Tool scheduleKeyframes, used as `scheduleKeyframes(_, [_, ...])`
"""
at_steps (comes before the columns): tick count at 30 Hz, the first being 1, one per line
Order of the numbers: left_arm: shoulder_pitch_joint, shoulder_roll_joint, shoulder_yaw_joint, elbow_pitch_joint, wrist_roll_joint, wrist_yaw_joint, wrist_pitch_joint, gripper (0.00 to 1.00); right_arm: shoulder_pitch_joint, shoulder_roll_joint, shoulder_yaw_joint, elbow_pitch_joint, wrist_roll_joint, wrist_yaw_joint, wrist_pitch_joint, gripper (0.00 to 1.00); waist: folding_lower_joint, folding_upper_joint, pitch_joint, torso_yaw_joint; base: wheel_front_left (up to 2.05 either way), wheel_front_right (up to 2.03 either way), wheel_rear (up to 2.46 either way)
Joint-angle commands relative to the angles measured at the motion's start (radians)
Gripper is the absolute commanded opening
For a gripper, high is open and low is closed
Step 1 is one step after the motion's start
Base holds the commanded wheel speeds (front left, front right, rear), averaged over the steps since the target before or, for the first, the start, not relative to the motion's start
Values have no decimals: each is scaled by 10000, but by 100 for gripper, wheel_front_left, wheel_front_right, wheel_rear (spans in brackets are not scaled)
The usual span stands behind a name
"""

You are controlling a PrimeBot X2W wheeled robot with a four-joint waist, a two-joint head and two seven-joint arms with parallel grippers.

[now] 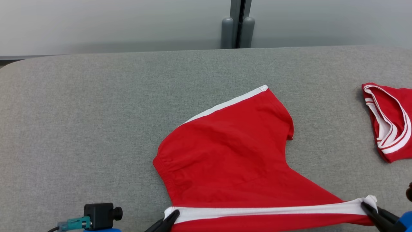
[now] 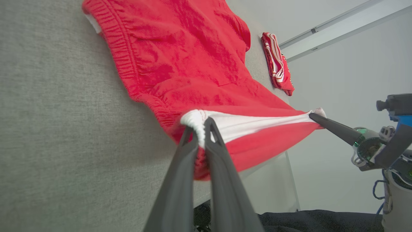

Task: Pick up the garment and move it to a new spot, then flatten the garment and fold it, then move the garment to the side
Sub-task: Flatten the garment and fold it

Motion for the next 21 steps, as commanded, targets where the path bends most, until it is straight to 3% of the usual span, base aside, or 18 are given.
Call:
scheduleKeyframes(1, [73, 180, 222, -29, 17, 137, -133, 0, 22, -21, -257, -148, -165, -27, 32, 0, 2, 0, 27, 18, 0, 0, 0])
scheduleKeyframes(5, [-125, 112, 416, -47, 164, 97, -398, 0, -398, -129, -156, -439, -364, -27, -36, 0, 2, 0, 86, 50, 0, 0, 0])
scheduleKeyframes(10, [-823, -492, 657, 668, 300, -114, -923, 0, -1776, -919, 715, 239, -397, -25, -867, 0, 2, 0, 158, 87, 0, 0, 0])
scheduleKeyframes(15, [-1736, -1142, 828, 1779, 490, -67, -1322, 0, -4048, -2001, 2109, 1893, -172, -25, -1434, 0, 2, 0, 450, 236, 0, 0, 0])
scheduleKeyframes(21, [-3240, -2199, 873, 3568, 550, -171, -1553, 0, -6972, -2926, 3470, 4416, 132, -25, -2145, 0, 2, 0, 1147, 914, 0, 0, 0])
